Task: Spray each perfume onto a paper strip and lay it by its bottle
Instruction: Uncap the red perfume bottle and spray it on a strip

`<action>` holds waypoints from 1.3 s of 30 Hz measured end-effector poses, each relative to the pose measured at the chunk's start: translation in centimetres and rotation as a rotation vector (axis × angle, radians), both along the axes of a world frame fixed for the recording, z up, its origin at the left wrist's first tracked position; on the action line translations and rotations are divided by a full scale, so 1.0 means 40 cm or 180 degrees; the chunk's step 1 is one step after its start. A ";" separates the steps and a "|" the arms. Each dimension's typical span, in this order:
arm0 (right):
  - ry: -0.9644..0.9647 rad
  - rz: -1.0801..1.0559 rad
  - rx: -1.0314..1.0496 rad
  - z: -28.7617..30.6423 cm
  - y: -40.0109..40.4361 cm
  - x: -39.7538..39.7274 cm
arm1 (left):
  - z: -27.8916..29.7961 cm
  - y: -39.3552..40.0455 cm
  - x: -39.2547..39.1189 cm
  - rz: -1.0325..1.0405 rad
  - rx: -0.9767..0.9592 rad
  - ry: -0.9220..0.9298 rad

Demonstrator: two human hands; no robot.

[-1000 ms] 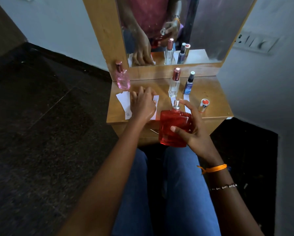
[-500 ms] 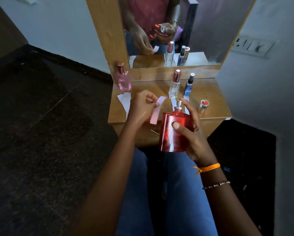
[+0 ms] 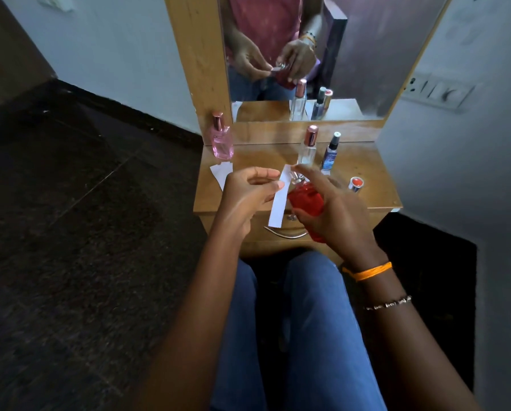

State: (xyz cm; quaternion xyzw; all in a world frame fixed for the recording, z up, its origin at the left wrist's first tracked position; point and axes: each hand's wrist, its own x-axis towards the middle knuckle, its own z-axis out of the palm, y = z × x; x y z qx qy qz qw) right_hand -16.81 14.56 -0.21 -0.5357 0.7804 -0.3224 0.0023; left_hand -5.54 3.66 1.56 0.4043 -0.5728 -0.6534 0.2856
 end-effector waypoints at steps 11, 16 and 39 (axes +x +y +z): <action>0.0382 -0.0032 -0.0008 0.010 -0.016 -0.007 | 0.004 0.006 0.005 0.0003 0.0035 -0.0147; 0.0332 -0.0051 0.0006 0.015 -0.018 -0.005 | 0.003 0.003 0.006 0.0054 0.0050 -0.0153; -0.0784 -0.0210 -0.0123 -0.062 0.032 0.002 | -0.099 -0.061 -0.150 0.0708 -0.1672 -0.1814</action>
